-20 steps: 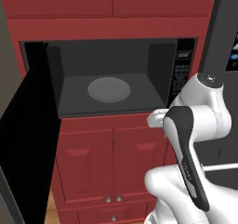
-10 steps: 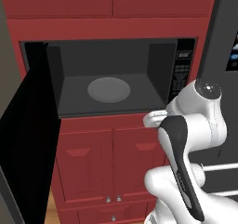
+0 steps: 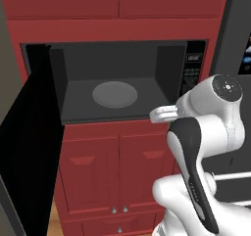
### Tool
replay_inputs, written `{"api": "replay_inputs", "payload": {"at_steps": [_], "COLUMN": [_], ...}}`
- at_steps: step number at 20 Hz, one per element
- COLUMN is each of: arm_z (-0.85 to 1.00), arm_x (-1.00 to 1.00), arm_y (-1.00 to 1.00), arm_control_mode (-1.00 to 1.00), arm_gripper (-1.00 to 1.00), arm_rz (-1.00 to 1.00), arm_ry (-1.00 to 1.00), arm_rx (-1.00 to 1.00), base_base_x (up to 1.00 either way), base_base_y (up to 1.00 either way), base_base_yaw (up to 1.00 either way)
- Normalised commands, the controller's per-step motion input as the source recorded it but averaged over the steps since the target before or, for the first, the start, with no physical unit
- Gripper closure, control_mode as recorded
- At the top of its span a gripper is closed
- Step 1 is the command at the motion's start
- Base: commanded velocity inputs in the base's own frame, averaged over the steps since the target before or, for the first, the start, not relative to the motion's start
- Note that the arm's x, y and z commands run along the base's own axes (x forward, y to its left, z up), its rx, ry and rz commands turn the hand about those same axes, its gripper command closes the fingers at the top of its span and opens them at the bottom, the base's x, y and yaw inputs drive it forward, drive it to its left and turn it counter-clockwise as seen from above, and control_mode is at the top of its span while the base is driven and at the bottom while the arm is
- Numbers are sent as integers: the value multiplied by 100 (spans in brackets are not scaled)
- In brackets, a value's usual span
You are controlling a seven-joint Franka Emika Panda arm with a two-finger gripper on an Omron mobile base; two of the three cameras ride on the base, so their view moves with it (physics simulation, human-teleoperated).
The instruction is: Place the sponge inside the microwave to prepare for sanitizing.
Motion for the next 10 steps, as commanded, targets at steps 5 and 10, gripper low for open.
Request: {"api": "replay_inputs", "payload": {"at_steps": [5, 10], "arm_z": [1, 0], "arm_x": [8, 22], "arm_y": [26, 4], "arm_control_mode": [-100, -100], "arm_gripper": [100, 100], "arm_rz": [0, 0], "arm_ry": [-12, -1], "arm_rx": [0, 0], "base_base_x": [0, 0], "base_base_y": [0, 0], "base_base_yaw": [0, 0]}}
